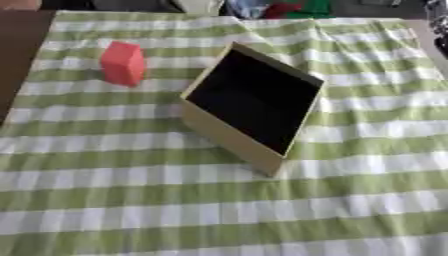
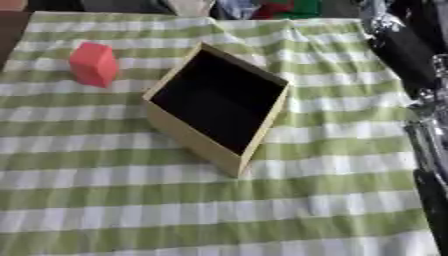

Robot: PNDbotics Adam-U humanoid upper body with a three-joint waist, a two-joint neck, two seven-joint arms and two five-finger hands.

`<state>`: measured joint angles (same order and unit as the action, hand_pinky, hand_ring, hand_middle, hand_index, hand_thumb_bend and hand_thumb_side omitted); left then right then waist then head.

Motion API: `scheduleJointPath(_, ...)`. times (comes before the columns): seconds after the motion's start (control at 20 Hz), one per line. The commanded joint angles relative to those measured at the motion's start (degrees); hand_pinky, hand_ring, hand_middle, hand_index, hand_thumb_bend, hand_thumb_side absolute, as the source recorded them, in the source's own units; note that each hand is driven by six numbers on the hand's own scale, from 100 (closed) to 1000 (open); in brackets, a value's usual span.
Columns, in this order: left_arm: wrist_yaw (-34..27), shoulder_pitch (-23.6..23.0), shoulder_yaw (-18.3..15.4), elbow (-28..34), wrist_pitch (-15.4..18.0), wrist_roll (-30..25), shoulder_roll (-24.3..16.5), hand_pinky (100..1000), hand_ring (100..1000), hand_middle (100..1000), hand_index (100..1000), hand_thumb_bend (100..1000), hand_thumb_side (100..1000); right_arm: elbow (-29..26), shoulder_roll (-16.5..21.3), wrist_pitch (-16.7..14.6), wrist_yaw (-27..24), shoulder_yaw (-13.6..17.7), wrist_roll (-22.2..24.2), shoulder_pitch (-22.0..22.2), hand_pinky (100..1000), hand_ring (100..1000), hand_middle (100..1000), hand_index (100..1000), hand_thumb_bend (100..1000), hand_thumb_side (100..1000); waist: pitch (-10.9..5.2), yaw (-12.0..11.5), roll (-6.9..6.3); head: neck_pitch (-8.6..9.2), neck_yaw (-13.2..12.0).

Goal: Pick up objects on the table and place them in the box.

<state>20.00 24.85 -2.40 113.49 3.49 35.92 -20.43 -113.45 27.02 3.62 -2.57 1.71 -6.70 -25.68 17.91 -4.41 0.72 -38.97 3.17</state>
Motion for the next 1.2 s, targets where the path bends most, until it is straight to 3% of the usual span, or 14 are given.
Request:
scheduleJointPath(0.05,2.51,2.03,-0.10,1.11,-2.63,-3.20,-5.63,942,642,657,873,275,250,-1.14,1.57,0.03,0.31,0.11,0.11,-0.24,903,784,689,886,100,472,-1.54,-0.18,-0.30,-0.91,-0.30)
scheduleJointPath(0.15,5.20,3.90,0.25,1.11,-4.90,-6.44,-9.26,910,648,662,870,246,199,-1.14,1.65,0.09,0.33,0.06,0.13,-0.03,903,784,689,886,100,472,-1.89,-0.27,-0.53,-1.06,-0.19)
scheduleJointPath(0.2,6.43,4.74,0.49,1.11,-6.49,-8.47,-11.12,900,650,664,869,286,190,-1.14,1.68,0.12,0.31,0.02,0.15,0.08,903,784,689,886,100,472,-2.04,-0.32,-0.66,-1.09,-0.08)
scheduleJointPath(0.35,8.37,7.99,1.76,0.85,-11.61,-15.86,-16.65,867,665,677,869,286,159,-1.14,1.78,0.16,0.33,-0.12,0.28,0.23,903,784,689,885,100,471,-2.43,-0.24,-0.96,-1.20,0.01)
scheduleJointPath(0.5,8.79,11.85,3.41,-2.07,-12.60,-26.40,-20.90,845,688,702,875,271,161,-1.14,1.91,0.22,0.33,-0.27,0.42,0.30,903,784,689,885,100,469,-2.75,0.04,-1.08,-1.07,-0.13)
scheduleJointPath(0.8,10.27,20.18,7.67,-13.63,-6.64,-49.73,-24.73,819,742,765,898,254,148,-1.14,2.00,0.36,0.21,-0.64,0.83,0.29,903,785,688,884,100,470,-2.99,0.65,-1.20,-0.29,-0.67)
scheduleJointPath(1.0,12.76,25.81,9.81,-21.25,-2.36,-59.09,-24.72,813,764,770,888,326,105,-1.14,2.16,0.50,0.14,-0.83,1.05,0.26,903,785,688,884,100,473,-2.86,1.20,-1.23,0.26,-1.10)
scheduleJointPath(1.2,15.95,31.15,11.48,-28.78,1.69,-64.85,-23.30,820,776,771,885,376,100,-1.14,2.37,0.63,0.07,-1.02,1.26,0.21,903,785,688,884,100,477,-2.51,1.57,-1.27,0.76,-1.55)
